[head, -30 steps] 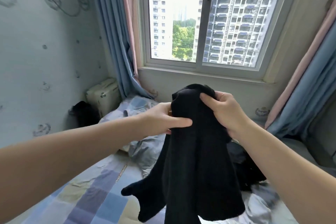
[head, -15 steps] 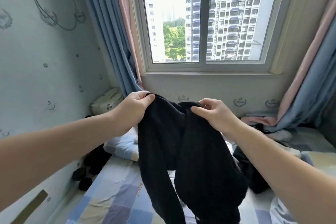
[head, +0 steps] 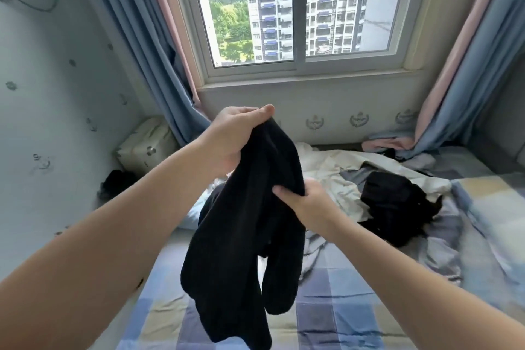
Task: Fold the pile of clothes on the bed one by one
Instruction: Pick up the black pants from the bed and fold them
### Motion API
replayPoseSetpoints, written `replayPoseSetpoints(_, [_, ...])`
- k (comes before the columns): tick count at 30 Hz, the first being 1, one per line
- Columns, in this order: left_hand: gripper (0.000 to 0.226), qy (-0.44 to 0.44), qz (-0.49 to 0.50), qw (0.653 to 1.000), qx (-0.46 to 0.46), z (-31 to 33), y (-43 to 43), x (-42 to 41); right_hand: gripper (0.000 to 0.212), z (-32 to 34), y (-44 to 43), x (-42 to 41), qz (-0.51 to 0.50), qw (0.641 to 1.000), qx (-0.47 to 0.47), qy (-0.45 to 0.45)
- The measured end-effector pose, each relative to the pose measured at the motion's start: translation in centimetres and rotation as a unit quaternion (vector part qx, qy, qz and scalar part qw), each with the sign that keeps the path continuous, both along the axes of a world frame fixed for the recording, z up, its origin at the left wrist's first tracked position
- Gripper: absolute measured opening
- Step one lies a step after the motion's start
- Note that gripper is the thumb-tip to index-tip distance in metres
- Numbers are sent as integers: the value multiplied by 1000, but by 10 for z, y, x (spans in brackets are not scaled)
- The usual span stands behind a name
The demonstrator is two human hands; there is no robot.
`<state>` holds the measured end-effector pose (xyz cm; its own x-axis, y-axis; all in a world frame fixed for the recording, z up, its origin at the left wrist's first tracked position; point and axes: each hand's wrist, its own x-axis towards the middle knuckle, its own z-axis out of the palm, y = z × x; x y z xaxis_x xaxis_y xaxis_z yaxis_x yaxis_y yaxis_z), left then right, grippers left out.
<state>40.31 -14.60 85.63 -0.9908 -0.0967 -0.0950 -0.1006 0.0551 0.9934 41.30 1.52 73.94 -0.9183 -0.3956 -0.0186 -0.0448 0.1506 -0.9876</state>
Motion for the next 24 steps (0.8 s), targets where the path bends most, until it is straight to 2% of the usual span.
replayPoseSetpoints(2, [39,-16,-22,1000,-4,-8,-27,-4,13,3,8,-5,-5,1000,1,-3])
replayPoseSetpoints(4, [60,-17,-34,998,-45,-26,-53,-8,16,9,18,-9,7,999,-21,-25])
replayPoseSetpoints(5, [57,-1,-34,993,-111,-38,-60,-10,17,13,21,-10,8,998,-38,-43])
replayPoseSetpoints(7, [36,51,9,957,-285,-68,-66,-12,19,16,26,-11,11,996,-53,-77])
replayPoseSetpoints(8, [26,77,41,937,-337,-84,-64,-12,19,17,27,-10,12,994,-53,-92])
replayPoseSetpoints(9, [16,99,71,928,-352,-97,-58,-8,20,17,27,-9,5,993,-56,-105])
replayPoseSetpoints(11, [6,143,102,935,-307,-117,-43,7,21,15,28,-8,-35,988,-74,-127])
replayPoseSetpoints(13, [14,140,31,963,-229,-128,-24,29,21,15,30,-9,-77,982,-98,-140])
replayPoseSetpoints(15, [24,75,-107,977,-166,-134,-3,48,22,17,33,-9,-101,976,-123,-148])
replayPoseSetpoints(16, [37,31,-164,978,-123,-138,7,53,23,18,34,-9,-104,973,-140,-153])
replayPoseSetpoints(18, [54,-5,-193,978,-76,-150,23,54,21,19,37,-8,-100,967,-171,-159])
replayPoseSetpoints(19, [49,8,-172,981,-88,-155,28,49,20,19,38,-8,-97,966,-181,-158])
replayPoseSetpoints(22, [11,63,-112,982,-136,-159,30,32,21,19,47,-5,-79,960,-224,-147])
replayPoseSetpoints(24, [4,65,-90,989,-95,-156,28,24,30,17,56,-4,-74,964,-231,-111])
